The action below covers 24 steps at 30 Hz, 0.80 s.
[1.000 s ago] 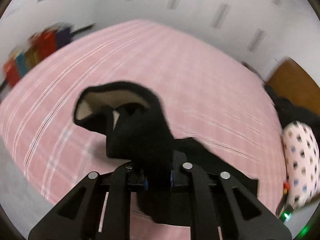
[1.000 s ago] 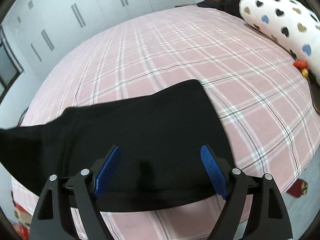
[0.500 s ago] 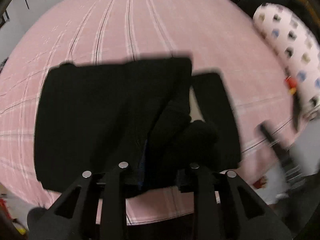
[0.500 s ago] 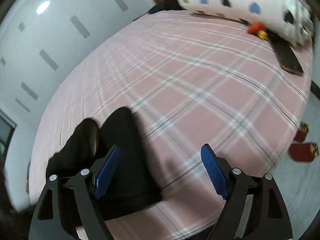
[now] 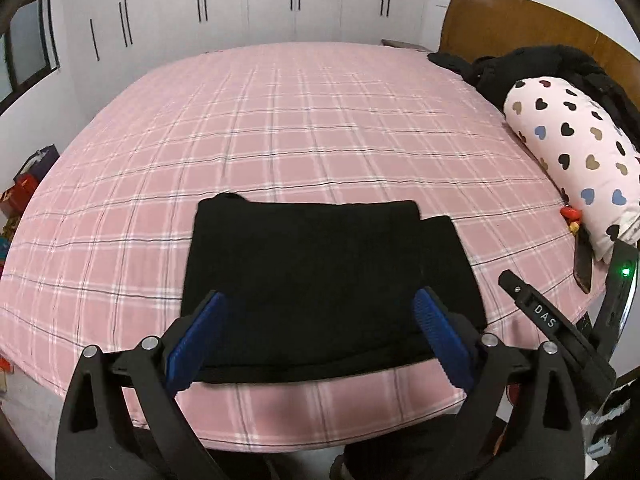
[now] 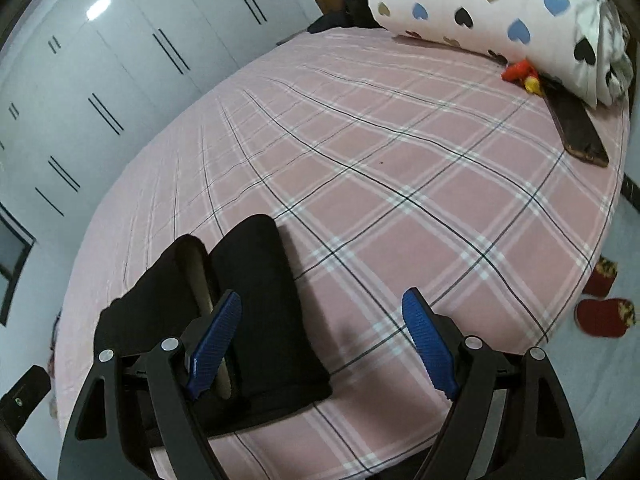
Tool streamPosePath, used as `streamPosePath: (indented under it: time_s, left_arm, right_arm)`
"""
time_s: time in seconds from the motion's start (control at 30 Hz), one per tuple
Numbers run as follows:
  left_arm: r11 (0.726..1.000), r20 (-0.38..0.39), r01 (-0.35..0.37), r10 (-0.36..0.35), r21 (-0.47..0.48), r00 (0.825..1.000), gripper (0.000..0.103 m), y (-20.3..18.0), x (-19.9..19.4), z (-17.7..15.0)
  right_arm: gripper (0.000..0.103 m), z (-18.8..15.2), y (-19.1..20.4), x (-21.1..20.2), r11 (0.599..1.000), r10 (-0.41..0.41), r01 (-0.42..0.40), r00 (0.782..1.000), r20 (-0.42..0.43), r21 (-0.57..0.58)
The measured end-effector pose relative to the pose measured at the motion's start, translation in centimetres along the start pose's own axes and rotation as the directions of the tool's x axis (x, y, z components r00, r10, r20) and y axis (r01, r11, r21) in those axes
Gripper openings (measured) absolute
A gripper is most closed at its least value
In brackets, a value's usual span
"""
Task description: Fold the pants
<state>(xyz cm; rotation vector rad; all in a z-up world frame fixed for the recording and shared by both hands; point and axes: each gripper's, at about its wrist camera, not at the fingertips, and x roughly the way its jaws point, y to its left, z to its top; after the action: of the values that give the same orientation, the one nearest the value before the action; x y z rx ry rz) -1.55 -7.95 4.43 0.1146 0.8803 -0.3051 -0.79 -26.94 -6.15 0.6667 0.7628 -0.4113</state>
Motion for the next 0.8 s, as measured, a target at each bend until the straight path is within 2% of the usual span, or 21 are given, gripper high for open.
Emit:
streamPosePath:
  time_s: [0.27, 0.47, 0.8]
  left_arm:
    - [0.999, -0.008, -0.043, 0.043, -0.014, 0.999, 0.093, 1.6, -0.7, -0.6]
    - [0.997, -0.024, -0.076, 0.075, -0.027, 0.997, 0.093, 3.2, -0.7, -1.3]
    - [0.987, -0.047, -0.132, 0.128, -0.092, 0.991, 0.093, 8.2, -0.7, -3.5]
  right_arm:
    - [0.081, -0.3, 1.3, 0.2, 0.999, -0.010, 0.009, 1.000, -0.010, -0.051]
    - [0.081, -0.3, 0.6, 0.2, 1.000, 0.005, -0.006, 1.000, -0.016, -0.018]
    - [0.081, -0.8, 2.2, 0.2, 0.998, -0.008, 0.007, 1.000, -0.015, -0.055]
